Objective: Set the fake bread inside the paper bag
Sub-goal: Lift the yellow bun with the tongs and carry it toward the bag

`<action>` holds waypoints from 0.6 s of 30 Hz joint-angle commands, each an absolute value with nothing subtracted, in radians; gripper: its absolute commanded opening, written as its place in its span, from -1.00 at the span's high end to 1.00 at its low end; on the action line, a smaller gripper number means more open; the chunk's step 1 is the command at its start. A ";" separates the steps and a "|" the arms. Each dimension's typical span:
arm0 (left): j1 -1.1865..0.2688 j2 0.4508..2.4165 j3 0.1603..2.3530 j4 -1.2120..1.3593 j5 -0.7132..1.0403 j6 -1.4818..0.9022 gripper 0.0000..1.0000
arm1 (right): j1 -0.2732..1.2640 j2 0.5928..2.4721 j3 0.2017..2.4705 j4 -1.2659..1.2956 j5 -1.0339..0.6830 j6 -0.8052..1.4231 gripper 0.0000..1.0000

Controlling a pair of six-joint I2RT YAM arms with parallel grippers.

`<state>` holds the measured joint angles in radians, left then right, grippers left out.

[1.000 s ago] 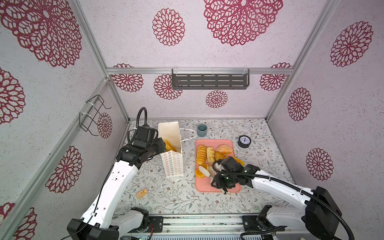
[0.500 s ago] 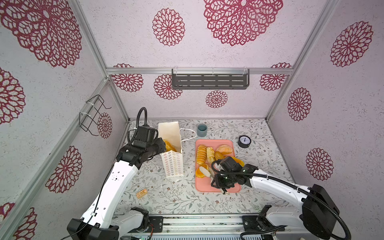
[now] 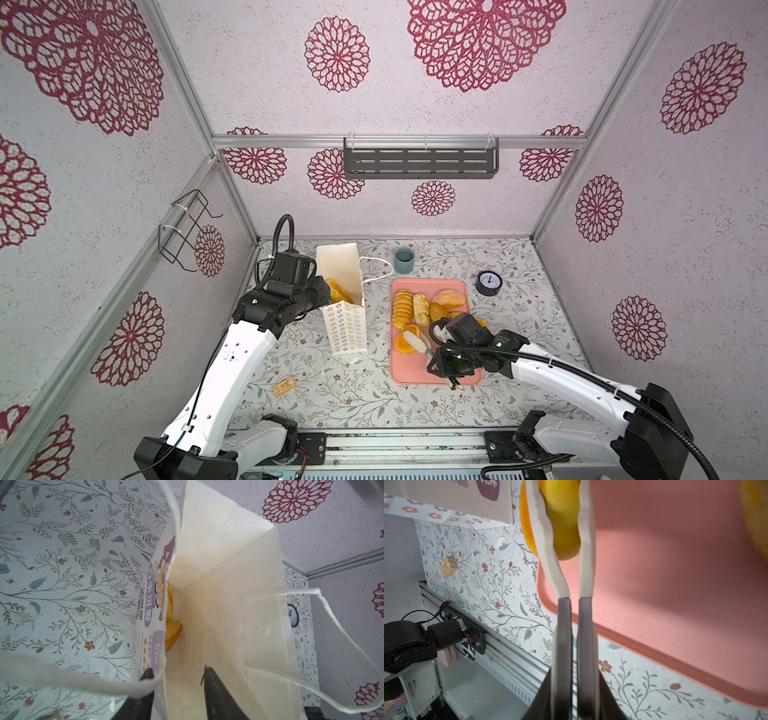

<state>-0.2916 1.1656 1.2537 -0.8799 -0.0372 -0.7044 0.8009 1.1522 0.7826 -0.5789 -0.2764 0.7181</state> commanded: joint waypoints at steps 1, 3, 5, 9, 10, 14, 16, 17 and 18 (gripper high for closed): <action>-0.285 1.172 1.273 -0.872 -0.044 -0.701 0.21 | 0.796 1.096 0.855 -0.611 -0.243 0.719 0.54; -0.286 1.172 1.273 -0.872 -0.044 -0.700 0.25 | 0.796 1.084 0.880 -0.636 -0.233 0.716 0.56; -0.285 1.174 1.276 -0.874 -0.044 -0.700 0.33 | 0.796 1.073 0.916 -0.670 -0.215 0.706 0.56; -0.287 1.172 1.278 -0.874 -0.041 -0.701 0.46 | 0.795 1.063 1.017 -0.756 -0.155 0.675 0.56; -0.286 1.170 1.278 -0.877 -0.041 -0.700 0.48 | 0.793 1.064 1.049 -0.784 -0.135 0.663 0.56; -0.286 1.165 1.267 -0.874 -0.040 -0.702 0.61 | 0.781 1.082 1.162 -0.873 -0.057 0.619 0.56; -0.287 1.163 1.263 -0.873 -0.040 -0.703 0.67 | 0.773 1.096 1.218 -0.905 -0.019 0.594 0.57; -0.286 1.162 1.261 -0.874 -0.040 -0.704 0.70 | 0.768 1.103 1.241 -0.914 -0.003 0.584 0.57; -0.286 1.161 1.258 -0.871 -0.040 -0.704 0.72 | 0.764 1.111 1.258 -0.919 0.007 0.575 0.57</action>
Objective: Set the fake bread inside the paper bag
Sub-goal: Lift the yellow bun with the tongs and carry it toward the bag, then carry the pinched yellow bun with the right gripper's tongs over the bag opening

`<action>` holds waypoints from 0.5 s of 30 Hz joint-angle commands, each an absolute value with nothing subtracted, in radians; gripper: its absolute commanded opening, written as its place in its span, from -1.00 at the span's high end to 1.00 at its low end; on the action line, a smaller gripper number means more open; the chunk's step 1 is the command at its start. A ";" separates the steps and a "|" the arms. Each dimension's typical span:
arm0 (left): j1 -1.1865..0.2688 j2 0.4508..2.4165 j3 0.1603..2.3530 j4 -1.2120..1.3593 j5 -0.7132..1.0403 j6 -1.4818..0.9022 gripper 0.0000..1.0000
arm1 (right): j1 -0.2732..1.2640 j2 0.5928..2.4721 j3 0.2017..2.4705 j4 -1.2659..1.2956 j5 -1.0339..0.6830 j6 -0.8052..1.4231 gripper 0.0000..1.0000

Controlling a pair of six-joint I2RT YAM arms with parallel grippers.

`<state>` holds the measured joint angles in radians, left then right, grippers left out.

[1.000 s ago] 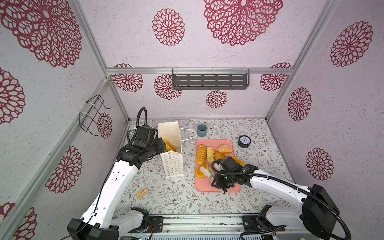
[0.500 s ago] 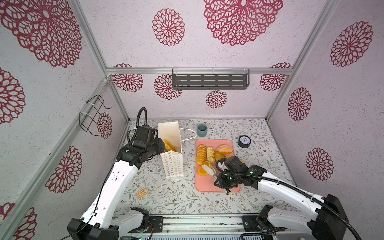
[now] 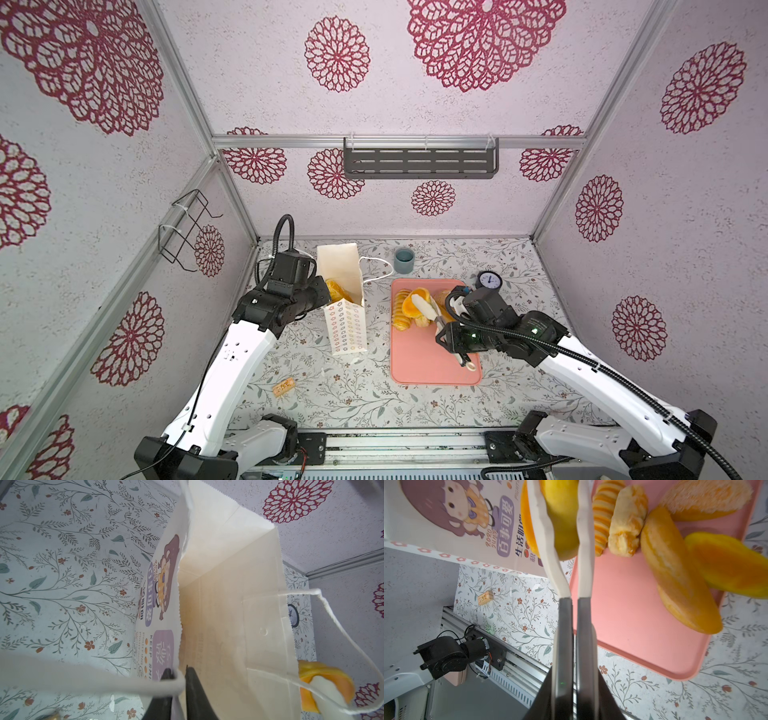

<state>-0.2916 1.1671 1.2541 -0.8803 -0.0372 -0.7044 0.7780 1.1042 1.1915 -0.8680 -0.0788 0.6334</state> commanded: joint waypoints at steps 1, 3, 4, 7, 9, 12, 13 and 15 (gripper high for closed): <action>-0.284 1.160 1.258 -0.872 -0.038 -0.704 0.75 | 0.759 1.117 1.284 -0.924 0.017 0.566 0.57; -0.287 1.162 1.256 -0.870 -0.038 -0.707 0.80 | 0.750 1.138 1.327 -0.927 0.038 0.549 0.57; -0.286 1.161 1.256 -0.869 -0.037 -0.706 0.82 | 0.746 1.148 1.353 -0.928 0.052 0.540 0.57; -0.286 1.164 1.254 -0.864 -0.033 -0.708 0.90 | 0.738 1.183 1.432 -0.936 0.104 0.518 0.58; -0.287 1.165 1.253 -0.862 -0.030 -0.709 0.93 | 0.734 1.204 1.478 -0.933 0.125 0.504 0.58; -0.286 1.169 1.253 -0.862 -0.028 -0.707 0.97 | 0.730 1.244 1.548 -0.916 0.122 0.477 0.57; -0.287 1.169 1.252 -0.861 -0.025 -0.709 0.98 | 0.730 1.255 1.570 -0.904 0.108 0.468 0.57; -0.287 1.170 1.252 -0.859 -0.020 -0.710 1.00 | 0.730 1.278 1.607 -0.878 0.073 0.450 0.58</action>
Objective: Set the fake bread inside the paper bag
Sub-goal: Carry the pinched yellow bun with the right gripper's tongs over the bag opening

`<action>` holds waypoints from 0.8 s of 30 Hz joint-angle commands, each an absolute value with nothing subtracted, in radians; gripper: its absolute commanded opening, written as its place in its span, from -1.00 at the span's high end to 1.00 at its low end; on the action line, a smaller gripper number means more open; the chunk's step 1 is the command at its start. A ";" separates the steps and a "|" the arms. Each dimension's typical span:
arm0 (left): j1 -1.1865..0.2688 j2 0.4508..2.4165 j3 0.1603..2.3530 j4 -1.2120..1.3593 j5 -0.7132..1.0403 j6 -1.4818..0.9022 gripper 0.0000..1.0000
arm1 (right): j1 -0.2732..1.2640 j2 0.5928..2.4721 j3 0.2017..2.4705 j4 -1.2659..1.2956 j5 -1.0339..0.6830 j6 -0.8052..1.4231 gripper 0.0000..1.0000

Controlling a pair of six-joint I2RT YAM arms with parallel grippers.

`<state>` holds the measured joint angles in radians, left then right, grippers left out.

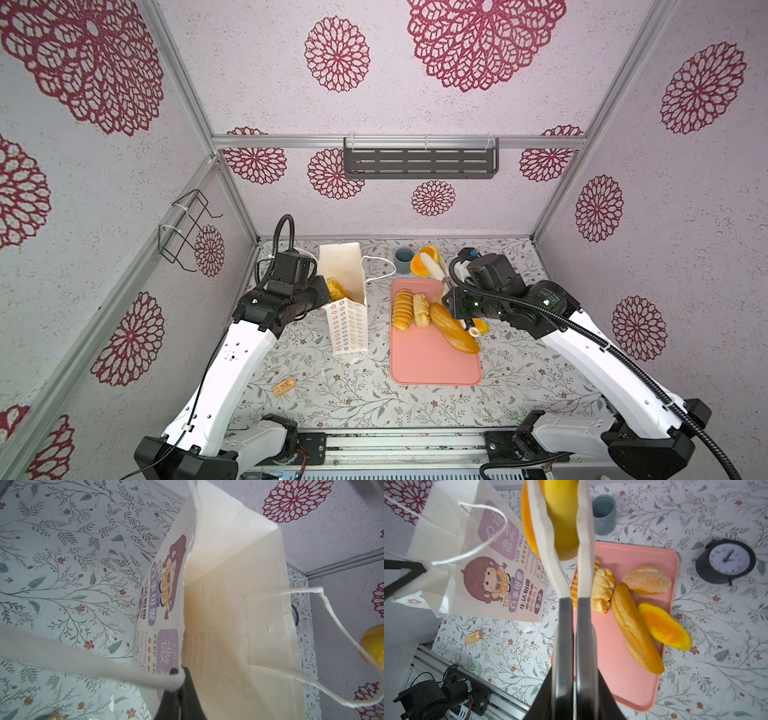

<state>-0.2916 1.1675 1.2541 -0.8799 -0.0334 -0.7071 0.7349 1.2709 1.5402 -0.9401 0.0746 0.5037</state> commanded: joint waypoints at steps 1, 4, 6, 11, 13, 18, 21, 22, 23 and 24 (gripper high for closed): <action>-0.287 1.172 1.250 -0.859 -0.018 -0.710 1.00 | 0.730 1.289 1.627 -0.865 0.049 0.442 0.58; -0.287 1.175 1.246 -0.858 -0.012 -0.711 1.00 | 0.730 1.320 1.673 -0.816 -0.037 0.428 0.58; -0.287 1.177 1.244 -0.856 -0.008 -0.713 1.00 | 0.730 1.338 1.694 -0.778 -0.094 0.426 0.59; -0.287 1.177 1.246 -0.856 -0.006 -0.715 1.00 | 0.730 1.381 1.725 -0.701 -0.206 0.440 0.60; -0.287 1.177 1.249 -0.857 -0.006 -0.716 1.00 | 0.731 1.401 1.735 -0.677 -0.244 0.447 0.60; -0.287 1.173 1.248 -0.859 -0.008 -0.717 1.00 | 0.732 1.457 1.763 -0.628 -0.344 0.470 0.63; -0.287 1.173 1.246 -0.862 -0.008 -0.718 1.00 | 0.735 1.492 1.790 -0.636 -0.357 0.474 0.63; -0.287 1.172 1.246 -0.862 -0.008 -0.719 1.00 | 0.737 1.502 1.795 -0.638 -0.364 0.473 0.63; -0.287 1.172 1.246 -0.862 -0.008 -0.719 1.00 | 0.740 1.509 1.799 -0.638 -0.369 0.472 0.63; -0.287 1.171 1.246 -0.864 -0.008 -0.719 1.00 | 0.744 1.517 1.802 -0.639 -0.371 0.471 0.63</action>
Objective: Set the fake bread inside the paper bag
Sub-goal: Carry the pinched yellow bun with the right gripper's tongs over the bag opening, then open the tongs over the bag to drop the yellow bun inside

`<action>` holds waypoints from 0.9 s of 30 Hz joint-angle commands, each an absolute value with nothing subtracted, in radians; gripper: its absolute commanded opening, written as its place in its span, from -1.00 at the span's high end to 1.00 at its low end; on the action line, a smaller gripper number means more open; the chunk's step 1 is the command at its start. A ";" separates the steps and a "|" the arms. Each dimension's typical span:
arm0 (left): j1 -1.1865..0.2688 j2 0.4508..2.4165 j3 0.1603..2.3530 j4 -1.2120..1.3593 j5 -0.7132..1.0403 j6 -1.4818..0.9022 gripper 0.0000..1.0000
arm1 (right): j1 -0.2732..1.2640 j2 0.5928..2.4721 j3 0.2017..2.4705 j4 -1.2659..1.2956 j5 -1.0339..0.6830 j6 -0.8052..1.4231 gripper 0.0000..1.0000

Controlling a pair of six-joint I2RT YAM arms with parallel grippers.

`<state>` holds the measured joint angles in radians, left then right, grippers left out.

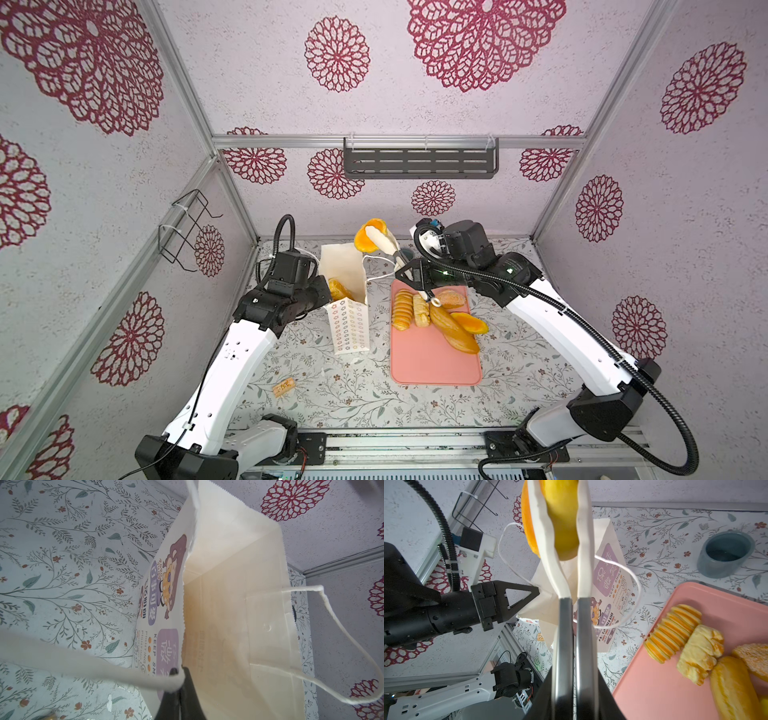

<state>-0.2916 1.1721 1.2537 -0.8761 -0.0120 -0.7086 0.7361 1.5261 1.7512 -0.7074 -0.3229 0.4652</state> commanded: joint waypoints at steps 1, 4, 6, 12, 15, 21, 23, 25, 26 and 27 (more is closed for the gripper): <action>-0.287 1.170 1.246 -0.864 -0.009 -0.718 1.00 | 0.748 1.525 1.806 -0.642 -0.371 0.471 0.63; -0.287 1.167 1.249 -0.868 -0.014 -0.719 1.00 | 0.764 1.552 1.826 -0.666 -0.364 0.464 0.60; -0.287 1.166 1.249 -0.870 -0.014 -0.719 1.00 | 0.779 1.571 1.844 -0.692 -0.347 0.451 0.60; -0.286 1.162 1.249 -0.872 -0.015 -0.719 1.00 | 0.830 1.638 1.937 -0.796 -0.250 0.407 0.56; -0.287 1.158 1.247 -0.873 -0.015 -0.721 1.00 | 0.841 1.667 1.968 -0.834 -0.224 0.397 0.54; -0.287 1.154 1.247 -0.876 -0.017 -0.720 1.00 | 0.866 1.705 2.006 -0.876 -0.183 0.382 0.49; -0.287 1.154 1.248 -0.879 -0.017 -0.720 1.00 | 0.868 1.707 2.009 -0.879 -0.179 0.382 0.44; -0.287 1.152 1.249 -0.878 -0.017 -0.721 1.00 | 0.869 1.707 2.008 -0.879 -0.179 0.382 0.38; -0.287 1.152 1.249 -0.878 -0.018 -0.719 1.00 | 0.871 1.707 2.009 -0.878 -0.179 0.382 0.33; -0.287 1.151 1.249 -0.878 -0.018 -0.720 1.00 | 0.871 1.707 2.011 -0.880 -0.179 0.383 0.29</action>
<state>-0.2916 1.1709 1.2537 -0.8799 -0.0128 -0.7097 0.8658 1.7294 1.9617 -0.8993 -0.2024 0.4057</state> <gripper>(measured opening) 0.038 0.349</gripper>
